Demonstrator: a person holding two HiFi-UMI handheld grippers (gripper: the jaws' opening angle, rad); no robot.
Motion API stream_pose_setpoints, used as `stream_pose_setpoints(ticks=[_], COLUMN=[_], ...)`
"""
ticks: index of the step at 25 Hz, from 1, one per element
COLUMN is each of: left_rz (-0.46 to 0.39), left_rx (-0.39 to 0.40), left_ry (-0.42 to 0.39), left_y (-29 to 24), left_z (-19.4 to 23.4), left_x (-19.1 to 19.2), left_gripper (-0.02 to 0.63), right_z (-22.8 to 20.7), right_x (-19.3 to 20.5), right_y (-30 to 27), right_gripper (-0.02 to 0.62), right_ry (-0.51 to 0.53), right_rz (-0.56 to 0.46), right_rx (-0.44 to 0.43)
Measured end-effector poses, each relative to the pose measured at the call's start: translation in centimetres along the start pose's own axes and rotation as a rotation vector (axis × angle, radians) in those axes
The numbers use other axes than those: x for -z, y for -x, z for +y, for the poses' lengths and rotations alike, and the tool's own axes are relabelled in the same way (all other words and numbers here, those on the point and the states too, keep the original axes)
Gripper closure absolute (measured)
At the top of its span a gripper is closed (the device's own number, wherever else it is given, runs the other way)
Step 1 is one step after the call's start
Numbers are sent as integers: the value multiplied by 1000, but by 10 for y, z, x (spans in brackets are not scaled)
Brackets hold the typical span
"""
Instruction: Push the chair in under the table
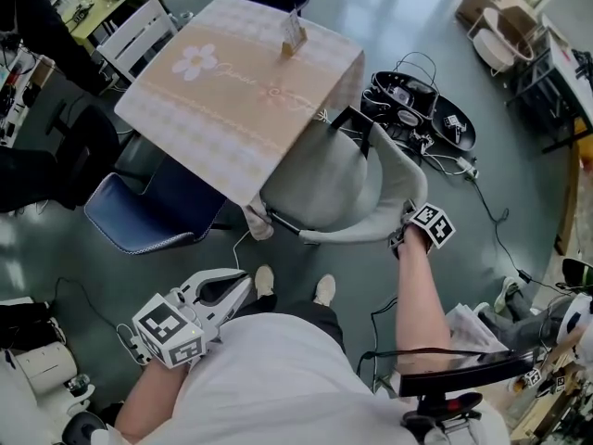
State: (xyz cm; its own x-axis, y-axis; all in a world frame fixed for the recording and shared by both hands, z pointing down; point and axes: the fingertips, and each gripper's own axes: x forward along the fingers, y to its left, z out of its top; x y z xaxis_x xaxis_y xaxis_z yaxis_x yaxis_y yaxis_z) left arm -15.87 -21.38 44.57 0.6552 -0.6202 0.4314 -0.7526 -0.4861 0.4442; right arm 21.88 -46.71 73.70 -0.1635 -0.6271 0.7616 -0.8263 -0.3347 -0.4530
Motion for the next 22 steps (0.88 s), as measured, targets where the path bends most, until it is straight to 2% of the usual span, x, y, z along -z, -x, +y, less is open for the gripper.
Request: stream_pose_setpoints(ticks=[4,7,9,14,18,20,22], left_rz=[2,3,0,-13,-16,-8,6], left_rx=[17,35,49,114,193,229,261], left_ry=[-7,-22,-26,-64,-91,-93,-94], left_y=[14,26,34,53,62,62,58], left_z=[8,13,16,17,12,11,9], left_x=[0,0,-1,-1,3,10,19], left_gripper=[591,591,591,591,591,591,591], right_z=[6,8,10,18,44,62,79], right_x=[1,-2,-2,10,42,71,105], right_y=[3,10,21,69,123,152,181], right_gripper=[482,416,396,385,387,393,428], right_ry=[0,57,88,151,266,343,414], right_rz=[-10,-20,-32,-70,-69,-35,10], right_rx=[-13,-9,16,44,-9,-61,-116])
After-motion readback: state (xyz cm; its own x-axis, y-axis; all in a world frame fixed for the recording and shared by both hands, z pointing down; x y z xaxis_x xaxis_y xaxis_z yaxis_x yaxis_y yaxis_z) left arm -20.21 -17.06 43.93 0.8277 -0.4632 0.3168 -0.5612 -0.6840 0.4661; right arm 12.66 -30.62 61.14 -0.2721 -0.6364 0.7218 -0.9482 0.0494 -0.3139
